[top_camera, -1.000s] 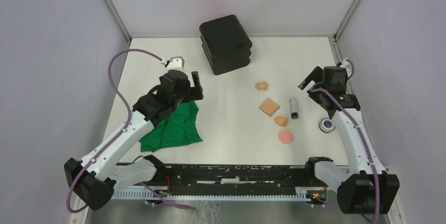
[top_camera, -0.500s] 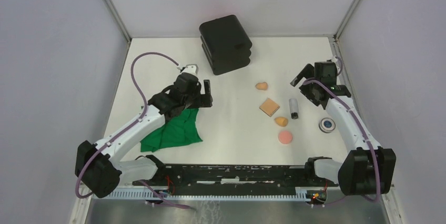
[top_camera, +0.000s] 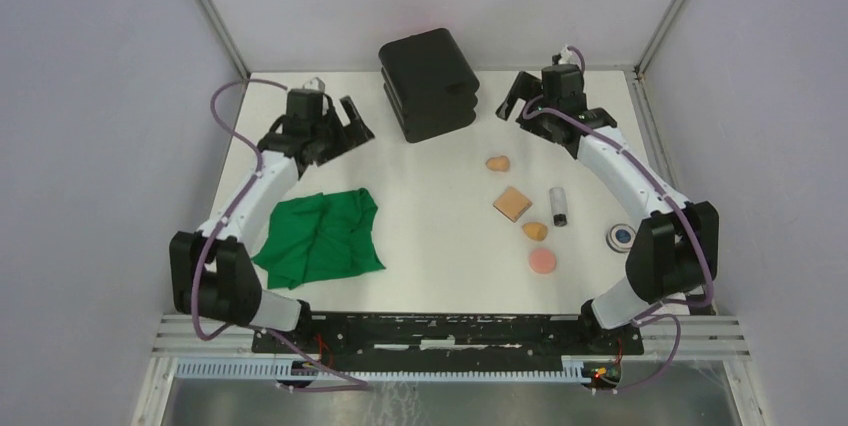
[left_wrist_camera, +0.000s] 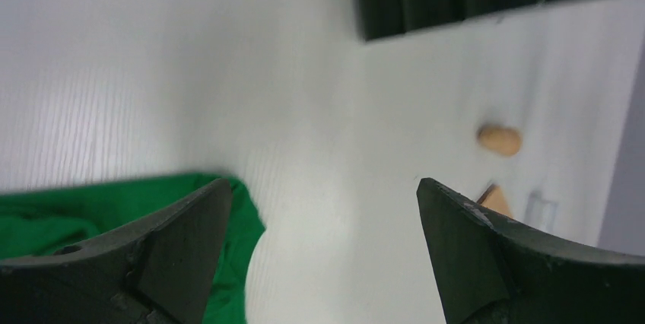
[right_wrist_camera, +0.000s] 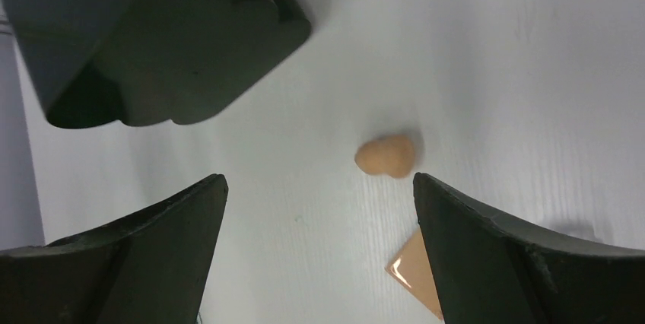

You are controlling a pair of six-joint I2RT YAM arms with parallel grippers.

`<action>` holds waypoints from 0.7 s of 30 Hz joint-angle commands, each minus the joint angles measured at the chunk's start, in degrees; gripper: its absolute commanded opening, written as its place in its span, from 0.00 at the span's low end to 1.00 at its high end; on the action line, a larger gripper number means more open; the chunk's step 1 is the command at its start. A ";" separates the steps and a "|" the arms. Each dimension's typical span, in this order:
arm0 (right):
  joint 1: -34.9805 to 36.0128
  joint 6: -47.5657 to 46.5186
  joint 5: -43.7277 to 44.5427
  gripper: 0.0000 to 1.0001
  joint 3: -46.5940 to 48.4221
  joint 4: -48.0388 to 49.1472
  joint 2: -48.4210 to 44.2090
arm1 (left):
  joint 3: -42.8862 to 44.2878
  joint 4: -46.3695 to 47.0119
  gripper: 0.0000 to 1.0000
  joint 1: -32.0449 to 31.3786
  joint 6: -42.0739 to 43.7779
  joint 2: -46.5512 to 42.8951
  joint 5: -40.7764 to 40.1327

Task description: Organize the makeup

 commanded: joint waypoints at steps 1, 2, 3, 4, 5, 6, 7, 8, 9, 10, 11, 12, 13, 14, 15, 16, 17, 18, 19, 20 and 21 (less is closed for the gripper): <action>0.09 -3.56 -2.85 1.00 9.42 5.32 4.06 | 15.02 7.72 0.99 5.62 -3.53 8.54 8.53; 0.09 -3.33 -3.62 1.00 10.55 5.96 5.10 | 18.27 8.66 0.99 6.35 -3.86 11.59 9.85; 0.17 -2.94 -4.30 1.00 11.29 6.95 6.10 | 21.24 9.45 0.99 6.75 -3.88 14.45 11.21; 0.21 -2.09 -4.92 1.00 12.19 7.76 7.06 | 24.62 10.09 0.99 7.02 -3.80 17.48 12.05; 0.22 -1.57 -5.90 1.00 13.32 8.05 8.06 | 28.17 10.39 0.99 7.33 -3.79 20.35 12.59; 0.33 -1.40 -7.11 1.00 14.98 7.77 9.08 | 31.57 10.87 0.99 7.48 -3.56 23.37 12.95; 0.43 -1.26 -8.00 1.00 16.39 7.10 10.03 | 35.00 11.48 0.99 7.72 -3.24 25.98 13.27; 0.50 -1.18 -8.81 1.00 17.63 6.65 10.78 | 38.10 12.06 0.99 7.98 -3.19 28.90 13.47; 0.56 -1.12 -9.56 1.00 18.26 6.46 11.18 | 41.37 12.81 0.99 8.38 -3.36 31.59 14.06; 0.69 -1.24 -9.74 1.00 18.47 6.48 11.35 | 44.01 14.58 1.00 8.84 -3.61 34.08 15.16; 0.71 -1.25 -9.84 1.00 18.38 6.51 11.35 | 46.58 16.12 1.00 9.19 -4.06 36.58 16.05; 0.71 -1.48 -9.86 1.00 18.17 6.52 11.20 | 48.97 17.87 1.00 9.47 -4.53 39.71 16.63; 0.68 -1.78 -9.78 1.00 17.96 6.53 11.14 | 50.96 19.66 1.00 9.76 -4.65 41.92 18.95; 0.71 -2.04 -9.77 1.00 17.69 6.41 11.09 | 53.23 21.54 1.00 10.11 -5.16 44.41 20.87; 0.71 -2.33 -9.88 1.00 17.63 6.13 11.11 | 56.21 23.25 1.00 10.34 -5.99 47.02 22.80; 0.69 -2.49 -10.08 1.00 17.58 5.92 11.13 | 58.58 24.54 1.00 10.52 -6.73 49.55 24.52; 0.71 -2.54 -10.23 1.00 17.41 5.71 11.11 | 61.28 25.32 1.00 10.78 -7.43 52.23 26.06; 0.71 -2.40 -10.44 1.00 17.18 5.65 11.19 | 64.06 25.84 1.00 10.86 -7.81 54.14 27.38; 0.71 -2.25 -10.91 1.00 16.81 5.74 11.20 | 66.87 26.40 1.00 10.85 -8.09 57.78 28.52; 0.71 -2.08 -11.48 1.00 16.37 6.12 11.18 | 69.58 26.87 1.00 10.86 -8.28 60.16 29.39; 0.70 -1.82 -12.04 1.00 15.86 6.54 11.24 | 71.70 27.27 1.00 10.86 -8.41 62.02 29.98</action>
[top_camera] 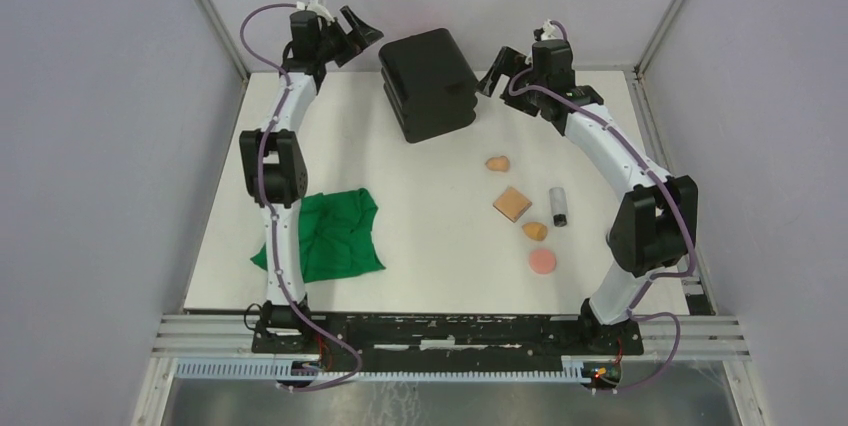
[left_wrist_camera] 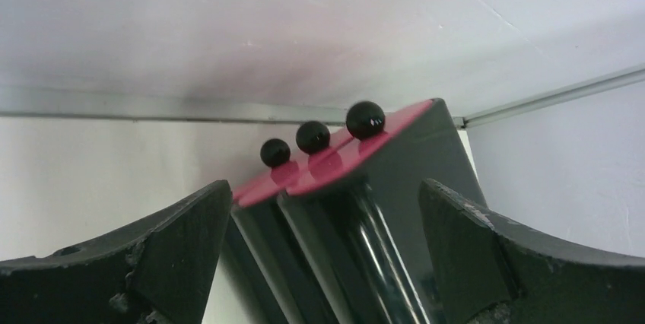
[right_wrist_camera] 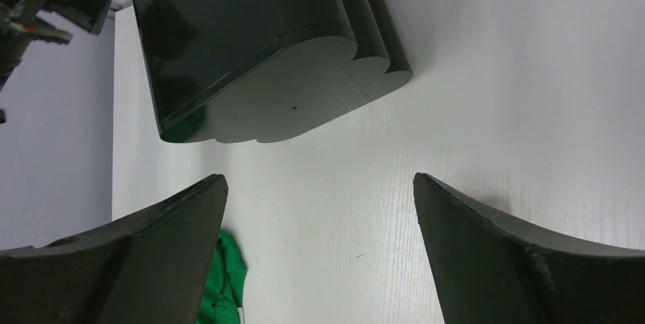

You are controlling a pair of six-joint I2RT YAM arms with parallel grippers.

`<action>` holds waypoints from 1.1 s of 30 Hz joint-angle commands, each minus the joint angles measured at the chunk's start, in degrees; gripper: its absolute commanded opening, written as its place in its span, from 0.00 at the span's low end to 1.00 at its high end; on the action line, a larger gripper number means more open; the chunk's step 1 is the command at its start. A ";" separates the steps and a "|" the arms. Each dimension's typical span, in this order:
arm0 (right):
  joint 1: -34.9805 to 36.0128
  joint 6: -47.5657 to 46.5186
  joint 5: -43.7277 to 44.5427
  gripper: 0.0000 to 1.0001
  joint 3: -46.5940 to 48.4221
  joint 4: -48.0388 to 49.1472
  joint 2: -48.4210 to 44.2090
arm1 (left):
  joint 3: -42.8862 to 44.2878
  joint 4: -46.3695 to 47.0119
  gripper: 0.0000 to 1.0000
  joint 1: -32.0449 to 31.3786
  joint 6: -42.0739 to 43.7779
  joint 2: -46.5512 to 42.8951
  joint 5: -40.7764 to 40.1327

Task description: Organize the makeup

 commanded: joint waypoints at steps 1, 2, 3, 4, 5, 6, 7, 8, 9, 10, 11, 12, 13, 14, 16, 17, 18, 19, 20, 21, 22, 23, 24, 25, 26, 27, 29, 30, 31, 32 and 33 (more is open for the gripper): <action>0.23 -0.05 -3.04 1.00 -0.20 2.37 -0.27 | 10.79 7.50 1.00 0.48 -3.64 7.56 7.88; 0.23 0.08 -3.44 1.00 -0.51 2.45 -0.15 | 11.42 8.70 1.00 0.44 -3.88 8.58 8.10; 0.23 0.15 -3.92 1.00 -0.82 2.39 0.06 | 11.54 10.71 1.00 0.44 -4.14 9.31 8.46; 0.22 0.17 -4.20 1.00 -0.97 2.31 0.14 | 11.56 11.99 1.00 0.44 -4.59 9.96 9.04; 0.25 0.24 -4.39 1.00 -1.15 2.22 0.33 | 11.63 13.24 1.00 0.44 -5.17 10.68 10.15; 0.19 0.19 -4.46 1.00 -1.39 2.13 0.47 | 11.71 14.69 1.00 0.33 -6.06 11.30 11.51; 0.22 0.19 -4.54 1.00 -1.50 2.07 0.63 | 11.68 15.86 0.99 0.14 -7.14 12.05 12.79; 0.22 0.22 -4.65 1.00 -1.60 2.08 0.83 | 11.54 16.94 0.99 -0.07 -7.63 12.36 14.09; 0.24 0.27 -4.90 1.00 -1.60 2.03 1.11 | 11.29 17.73 0.99 -0.39 -7.81 12.53 15.01; 0.25 0.34 -5.10 1.00 -1.54 2.02 1.29 | 10.87 18.55 0.99 -0.78 -7.83 12.47 15.64; 0.21 0.51 -5.49 1.00 -1.50 2.02 1.31 | 10.20 19.66 0.99 -1.25 -7.95 12.19 16.19; 0.23 0.68 -5.76 1.00 -1.57 2.02 1.31 | 9.52 20.60 0.99 -1.64 -8.11 11.96 16.70; 0.23 0.84 -6.06 1.00 -1.60 1.87 1.20 | 8.75 21.60 0.99 -2.01 -8.36 11.75 17.47; 0.25 0.95 -6.31 1.00 -1.76 1.86 1.07 | 8.19 22.56 0.99 -2.41 -8.56 11.43 18.12; 0.23 1.12 -6.57 1.00 -2.34 1.77 0.44 | 6.08 24.68 0.98 -2.72 -9.40 10.31 19.40; 0.22 1.11 -6.71 1.00 -2.73 1.76 0.09 | 4.17 26.33 0.98 -2.87 -9.98 9.50 20.01; 0.27 1.20 -6.92 1.00 -3.16 1.78 -0.22 | 1.90 28.03 0.98 -2.92 -10.73 7.85 20.51; 0.17 1.31 -7.11 1.00 -3.60 1.84 -0.65 | -0.71 29.79 0.98 -3.00 -11.15 6.32 20.93; 0.24 1.52 -7.40 1.00 -4.13 1.84 -0.93 | -3.00 31.28 0.97 -3.15 -11.44 5.00 21.37; 0.23 1.64 -7.63 1.00 -4.50 1.84 -1.22 | -5.44 32.35 0.97 -3.26 -11.48 3.51 21.77; 0.12 1.77 -7.87 1.00 -4.78 1.73 -1.57 | -7.87 33.21 0.97 -3.39 -11.44 1.95 22.21; 0.06 2.04 -8.03 1.00 -5.08 1.46 -2.01 | -11.15 33.97 0.97 -3.58 -11.37 0.51 22.85; -0.08 2.34 -8.31 1.00 -5.41 1.33 -2.39 | -13.87 34.52 0.96 -3.69 -11.21 -1.47 23.37; -0.37 2.91 -8.80 1.00 -6.14 1.50 -2.84 | -17.16 35.59 0.96 -3.86 -11.14 -3.93 23.78; -0.76 3.58 -9.30 1.00 -6.94 1.87 -3.35 | -20.78 37.29 0.96 -4.07 -11.40 -6.30 23.98; -1.15 4.16 -9.93 1.00 -7.88 2.90 -3.88 | -24.52 39.10 0.96 -4.30 -11.69 -8.61 24.08; -1.91 4.85 -10.86 1.00 -9.19 3.45 -4.61 | -31.09 41.76 0.96 -4.87 -12.12 -13.27 24.29; -2.26 4.86 -11.19 1.00 -9.37 3.21 -4.83 | -34.62 42.88 0.96 -5.21 -12.32 -15.69 24.21; -2.56 4.90 -11.76 1.00 -9.55 2.95 -5.15 | -37.74 44.43 0.96 -6.15 -12.39 -17.96 24.17; -2.86 4.92 -12.02 1.00 -9.73 2.64 -5.49 | -40.88 44.92 0.96 -6.96 -12.26 -20.32 23.98; -3.17 4.93 -12.16 1.00 -9.88 2.45 -5.86 | -43.65 45.00 0.96 -7.95 -12.04 -22.35 23.74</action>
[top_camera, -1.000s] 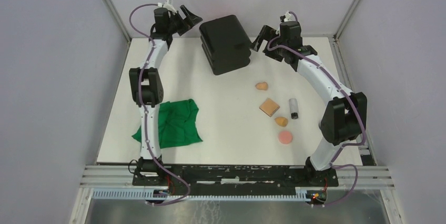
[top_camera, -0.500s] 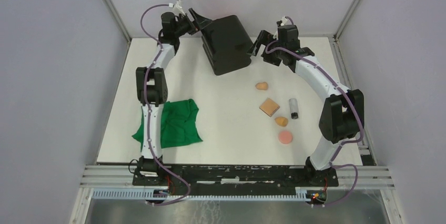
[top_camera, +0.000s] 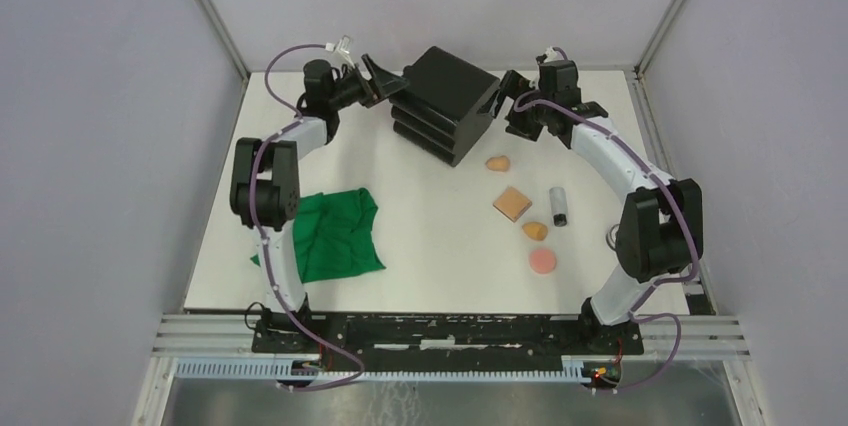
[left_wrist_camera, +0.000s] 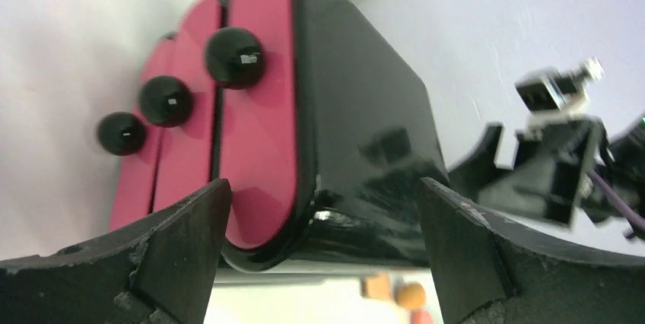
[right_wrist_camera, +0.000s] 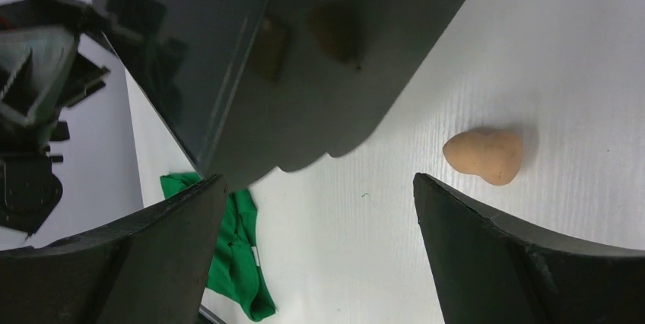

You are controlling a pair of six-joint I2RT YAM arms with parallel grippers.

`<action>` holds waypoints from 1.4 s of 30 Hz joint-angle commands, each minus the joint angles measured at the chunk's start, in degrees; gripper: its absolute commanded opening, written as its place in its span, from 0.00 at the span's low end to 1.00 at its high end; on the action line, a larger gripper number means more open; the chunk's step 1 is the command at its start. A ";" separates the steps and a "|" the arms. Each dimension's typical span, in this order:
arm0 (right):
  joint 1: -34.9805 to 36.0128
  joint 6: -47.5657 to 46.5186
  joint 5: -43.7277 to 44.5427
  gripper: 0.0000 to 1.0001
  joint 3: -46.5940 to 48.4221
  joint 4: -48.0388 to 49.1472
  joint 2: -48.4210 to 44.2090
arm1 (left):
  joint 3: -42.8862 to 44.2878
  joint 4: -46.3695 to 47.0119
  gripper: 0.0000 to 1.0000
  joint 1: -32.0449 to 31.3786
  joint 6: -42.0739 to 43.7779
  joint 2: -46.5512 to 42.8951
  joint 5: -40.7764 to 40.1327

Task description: Organize the makeup

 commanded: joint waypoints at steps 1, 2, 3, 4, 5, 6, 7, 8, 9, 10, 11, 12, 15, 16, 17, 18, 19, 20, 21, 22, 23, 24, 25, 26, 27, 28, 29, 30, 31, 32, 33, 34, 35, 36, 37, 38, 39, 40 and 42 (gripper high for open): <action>-1.83 1.22 -2.11 1.00 -0.58 1.72 -4.39 | -10.07 9.97 0.96 -5.55 -2.45 -13.66 4.16; -2.33 1.57 -1.97 1.00 -1.05 1.60 -5.04 | -12.84 9.92 0.96 -6.74 -2.23 -15.83 4.01; -3.16 2.00 -1.99 1.00 -1.64 1.51 -5.73 | -15.31 9.30 0.96 -7.69 -1.60 -18.03 3.88; -4.00 2.38 -2.07 1.00 -2.33 1.47 -6.38 | -17.84 7.80 0.96 -8.47 -0.69 -20.64 3.19; -5.24 2.92 -2.47 1.00 -3.09 1.45 -7.22 | -20.14 6.08 0.96 -9.08 0.35 -23.20 2.59; -6.21 3.20 -2.76 1.00 -3.92 1.45 -7.90 | -22.42 3.86 0.96 -9.48 1.97 -26.12 1.63; -7.09 3.30 -3.00 1.00 -4.73 1.45 -8.88 | -24.27 0.93 0.96 -9.73 4.27 -29.84 0.56; -7.73 3.27 -3.18 1.00 -5.61 1.57 -9.82 | -25.52 -1.78 0.96 -9.88 5.98 -32.48 -0.20; -8.04 3.02 -3.39 1.00 -6.43 1.62 -10.63 | -26.51 -5.06 0.96 -9.99 7.75 -35.11 -1.03; -8.27 2.41 -3.66 1.00 -6.84 1.52 -11.08 | -27.10 -8.26 0.97 -10.04 9.52 -37.35 -2.04; -8.40 1.63 -4.02 1.00 -7.05 1.36 -11.39 | -27.45 -11.03 0.97 -10.00 10.93 -39.50 -3.25; -8.46 0.83 -4.50 1.00 -6.89 1.14 -11.37 | -27.66 -13.61 0.97 -10.00 11.42 -41.40 -3.72; -8.41 -0.77 -6.56 1.00 -5.42 1.67 -9.37 | -27.15 -19.88 0.97 -9.92 11.42 -44.15 -3.72; -8.43 -1.28 -7.39 1.00 -4.16 1.74 -8.06 | -26.77 -21.33 0.97 -9.91 11.42 -44.19 -3.72; -8.41 -2.01 -8.31 1.00 -2.45 1.49 -6.53 | -26.35 -22.18 0.97 -9.91 11.42 -43.99 -3.72; -8.40 -2.70 -9.18 1.00 -0.59 1.31 -4.91 | -26.05 -22.71 0.97 -9.91 11.42 -43.70 -3.72; -8.41 -3.10 -9.94 1.00 1.36 1.20 -3.00 | -26.05 -22.76 0.97 -9.91 11.42 -43.38 -3.72; -8.44 -3.48 -10.93 1.00 4.11 0.96 -0.74 | -26.28 -22.35 0.97 -9.91 11.42 -43.15 -3.72; -8.41 -3.72 -12.34 1.00 5.58 0.80 1.63 | -26.74 -21.64 0.97 -9.87 11.42 -42.99 -3.72; -8.34 -3.75 -14.12 1.00 8.50 0.38 4.01 | -27.28 -20.89 0.97 -9.72 11.42 -42.76 -3.72; -8.27 -3.38 -15.96 1.00 10.27 0.39 6.22 | -27.53 -20.75 0.97 -9.50 11.42 -42.49 -3.72; -8.10 -2.72 -18.20 1.00 11.67 1.25 7.93 | -27.66 -21.11 0.97 -9.32 11.42 -42.37 -3.72; -7.74 -1.81 -20.73 1.00 12.78 2.37 9.50 | -27.92 -21.54 0.98 -9.07 12.56 -42.43 -10.91; -7.19 -1.37 -22.01 1.00 13.95 2.75 10.71 | -28.35 -21.56 0.98 -9.03 10.00 -43.00 -15.33; -6.52 -1.50 -22.92 1.00 15.23 2.92 11.63 | -28.99 -21.73 0.98 -9.05 9.84 -43.75 -16.13; -5.62 -1.98 -23.47 1.00 16.51 2.61 12.48 | -29.41 -22.03 0.98 -8.99 10.03 -44.57 -16.71; -4.78 -2.09 -23.82 1.00 17.87 2.44 13.23 | -29.82 -22.72 0.98 -8.95 10.72 -45.34 -17.42; -3.97 -1.83 -24.22 1.00 18.99 2.54 14.14 | -29.97 -23.81 0.98 -8.94 11.37 -46.19 -18.10; -3.22 -1.10 -24.76 1.00 20.30 3.00 15.09 | -30.00 -24.85 0.98 -8.87 11.96 -47.04 -18.57; -2.56 -0.19 -25.39 1.00 21.70 3.82 16.33 | -29.94 -26.07 0.98 -8.90 12.52 -47.98 -19.05; -1.72 0.93 -25.93 1.00 23.24 4.64 17.70 | -29.85 -27.55 0.99 -8.78 13.18 -48.86 -19.68; -1.23 2.36 -26.28 1.00 25.14 5.64 19.17 | -29.76 -29.06 0.99 -8.75 13.83 -49.96 -20.34; -0.33 3.82 -26.88 1.00 27.42 7.06 21.66 | -29.68 -30.94 0.99 -8.64 14.47 -51.10 -20.99; 0.50 5.39 -27.50 1.00 30.08 8.05 23.76 | -29.70 -32.38 0.99 -8.55 14.96 -52.28 -21.85; 1.43 6.57 -28.11 1.00 33.69 8.44 26.10 | -29.78 -33.68 0.99 -8.43 15.25 -53.55 -22.73; 2.36 7.54 -28.73 1.00 37.49 8.09 28.84 | -29.78 -35.09 0.99 -8.24 15.58 -54.82 -23.46; 3.35 8.30 -29.35 1.00 42.18 7.31 31.44 | -29.82 -36.28 0.99 -8.04 15.79 -56.21 -24.32; 4.10 8.77 -30.01 1.00 46.70 5.60 34.26 | -29.75 -37.52 0.99 -7.82 15.96 -57.53 -25.11; 5.02 7.16 -30.53 1.00 58.72 -1.76 38.38 | -29.30 -39.74 1.00 -7.20 16.36 -59.85 -26.93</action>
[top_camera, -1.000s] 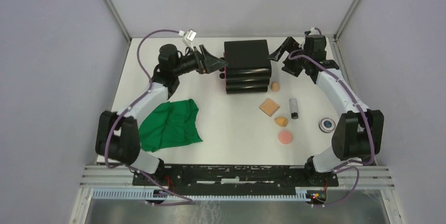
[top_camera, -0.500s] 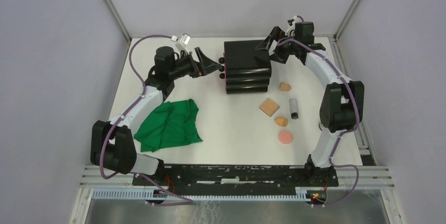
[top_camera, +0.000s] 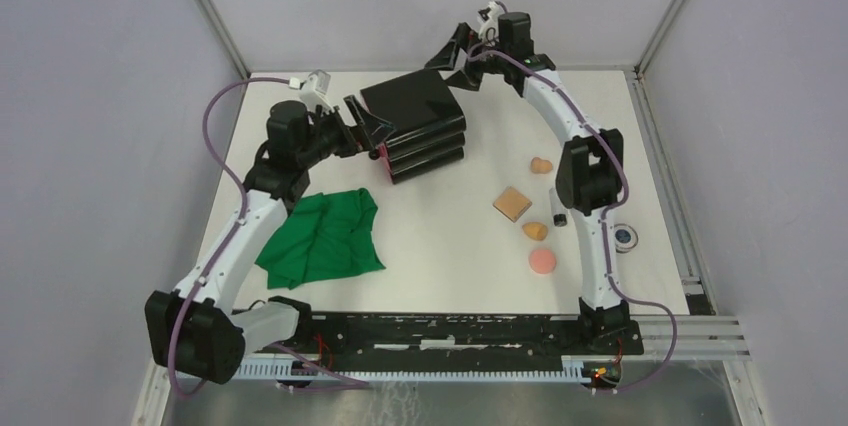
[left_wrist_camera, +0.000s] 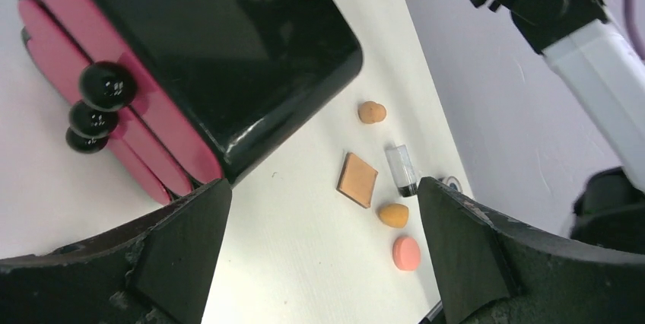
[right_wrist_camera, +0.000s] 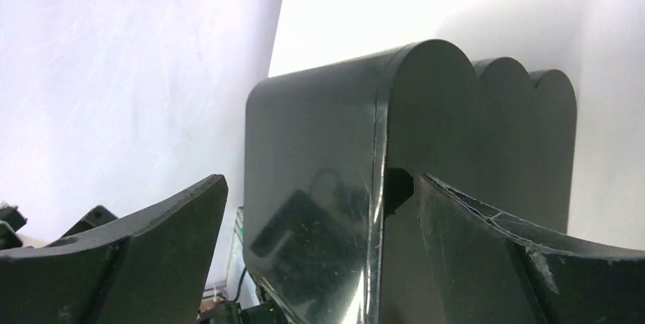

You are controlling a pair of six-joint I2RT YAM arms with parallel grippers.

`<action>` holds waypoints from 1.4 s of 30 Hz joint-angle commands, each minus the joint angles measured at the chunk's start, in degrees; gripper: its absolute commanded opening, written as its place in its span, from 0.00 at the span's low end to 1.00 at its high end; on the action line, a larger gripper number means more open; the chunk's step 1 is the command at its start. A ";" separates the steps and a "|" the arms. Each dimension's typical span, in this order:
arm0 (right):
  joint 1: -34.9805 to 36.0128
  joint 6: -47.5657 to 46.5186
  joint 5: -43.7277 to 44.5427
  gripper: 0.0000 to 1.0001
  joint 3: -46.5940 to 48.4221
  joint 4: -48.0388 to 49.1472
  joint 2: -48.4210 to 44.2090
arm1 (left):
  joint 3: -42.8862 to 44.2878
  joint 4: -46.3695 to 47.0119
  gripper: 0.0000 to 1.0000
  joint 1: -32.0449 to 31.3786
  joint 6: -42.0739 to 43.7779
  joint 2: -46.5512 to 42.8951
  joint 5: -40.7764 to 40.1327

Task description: Organize the makeup

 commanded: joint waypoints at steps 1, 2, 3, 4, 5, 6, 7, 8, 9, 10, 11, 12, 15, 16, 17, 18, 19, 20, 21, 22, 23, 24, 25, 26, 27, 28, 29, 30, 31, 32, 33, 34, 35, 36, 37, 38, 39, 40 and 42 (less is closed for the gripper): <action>3.40 -0.64 -4.99 1.00 21.50 -10.01 6.64 | 1.70 -6.56 1.00 1.51 4.31 -6.04 -5.84; 2.82 -4.14 -1.50 1.00 24.11 -15.62 6.11 | 2.47 -8.07 1.00 1.94 4.53 -6.41 -6.84; 2.07 -7.54 3.56 1.00 24.58 -20.67 4.46 | 3.46 -9.79 1.00 2.44 4.78 -6.40 -7.48; 1.13 -10.25 10.19 1.00 22.64 -23.12 1.42 | 4.34 -11.25 1.00 2.82 4.97 -6.06 -7.94; 0.01 -11.78 14.89 1.00 18.37 -23.66 -2.23 | 5.30 -12.36 1.00 3.24 4.97 -5.30 -8.31; -1.09 -12.74 18.98 1.00 13.34 -22.96 -6.82 | 6.18 -13.04 1.00 3.78 4.80 -4.43 -8.65; -2.13 -13.49 22.34 1.00 7.18 -22.03 -11.38 | 6.99 -13.36 1.00 4.51 4.51 -2.94 -8.67; -2.83 -13.84 25.78 1.00 1.14 -21.12 -15.74 | 8.08 -13.38 1.00 5.55 3.92 -1.40 -8.16; -3.07 -15.02 28.58 1.00 -4.13 -20.25 -20.06 | 9.38 -13.19 1.00 7.04 3.28 0.40 -7.05; -3.04 -15.57 30.95 1.00 -9.66 -19.59 -23.70 | 10.97 -13.09 1.00 8.48 3.04 2.46 -5.87; -3.03 -15.61 32.09 1.00 -14.77 -18.32 -27.40 | 13.02 -13.07 1.00 9.75 3.10 4.85 -5.11; -2.98 -15.05 32.24 1.00 -20.56 -16.69 -30.88 | 15.23 -13.26 1.00 10.85 3.70 7.33 -4.85; -2.09 -14.37 30.85 1.00 -35.66 -11.91 -39.61 | 22.98 -14.46 1.00 11.92 5.84 15.44 -6.13; -1.29 -14.48 31.29 1.00 -39.59 -11.19 -42.19 | 25.35 -14.39 1.00 12.26 6.01 18.09 -5.79; -0.31 -14.79 31.61 1.00 -42.92 -10.37 -44.46 | 27.52 -14.15 0.99 12.50 5.92 20.47 -5.16; 0.72 -14.84 32.10 1.00 -45.92 -9.78 -46.97 | 29.76 -13.96 0.99 12.74 5.62 22.88 -4.71; 2.33 -14.36 32.53 1.00 -48.18 -9.13 -48.65 | 31.68 -13.26 0.99 13.02 5.41 25.02 -3.82; 3.51 -13.63 32.53 1.00 -50.61 -8.33 -49.97 | 33.36 -12.49 0.99 13.07 5.30 26.99 -3.07; 4.64 -12.75 32.11 1.00 -52.36 -7.26 -51.03 | 35.81 -12.08 0.99 13.07 5.50 28.96 -2.90; 5.60 -11.66 31.30 1.00 -54.21 -6.00 -51.78 | 37.68 -11.76 0.99 13.07 5.80 30.95 -2.88; 6.67 -10.47 30.38 1.00 -56.02 -4.33 -52.18 | 39.48 -11.67 0.99 13.29 6.19 33.19 -2.35; 7.53 -9.29 29.03 1.00 -57.99 -1.41 -52.40 | 40.95 -11.21 0.99 13.51 6.74 35.19 -1.14; 8.50 -7.89 28.03 1.00 -59.31 1.13 -52.34 | 42.23 -10.84 0.99 13.62 7.22 37.59 0.54; 9.40 -7.23 27.35 1.00 -60.10 2.98 -51.98 | 43.49 -10.57 0.99 13.70 7.85 39.36 1.97; 10.45 -6.65 26.81 1.00 -60.49 4.58 -51.32 | 44.37 -10.42 0.99 13.69 8.79 40.84 3.78; 11.41 -6.30 26.14 1.00 -60.94 6.18 -50.62 | 45.11 -10.03 0.99 13.69 9.62 42.04 5.38; 12.12 -5.82 25.80 1.00 -61.03 7.52 -49.75 | 45.66 -9.83 0.99 13.74 10.46 43.08 6.19; 12.79 -5.19 25.50 1.00 -60.95 8.51 -48.71 | 45.85 -9.46 0.99 13.70 11.24 43.75 6.94; 13.29 -4.50 24.84 1.00 -60.86 10.13 -47.55 | 45.73 -8.99 0.99 13.69 12.08 44.41 8.07; 13.55 -3.30 23.86 1.00 -60.88 12.12 -46.20 | 45.63 -8.49 0.99 13.69 12.68 45.02 9.28; 13.75 -2.14 23.11 0.99 -60.69 13.70 -44.84 | 45.62 -8.21 0.99 13.72 13.00 45.72 10.52; 13.91 -0.79 22.34 0.99 -60.33 15.18 -43.23 | 45.51 -7.74 0.99 13.69 13.17 46.31 11.99; 14.03 0.53 21.57 0.98 -60.03 16.89 -41.75 | 45.37 -7.67 0.99 13.69 13.25 46.89 13.90; 14.10 1.61 20.62 0.96 -59.73 19.01 -39.89 | 45.42 -8.19 0.99 13.69 13.64 47.21 15.91; 14.11 2.61 20.05 0.96 -59.29 20.89 -38.81 | 45.16 -8.75 0.98 13.64 13.85 47.15 17.15; 14.16 3.51 19.80 0.95 -58.70 22.27 -37.39 | 44.35 -8.85 0.98 13.67 13.96 46.55 17.88; 14.16 4.11 19.63 0.94 -58.01 23.65 -35.61 | 42.77 -8.18 0.98 13.61 14.09 45.53 18.32; 14.12 4.57 19.37 0.94 -57.36 25.23 -34.54 | 40.93 -7.09 0.98 13.60 13.96 44.23 18.79; 14.05 4.76 18.57 0.92 -55.96 27.71 -32.95 | 36.98 -4.96 0.98 13.58 13.18 41.60 19.95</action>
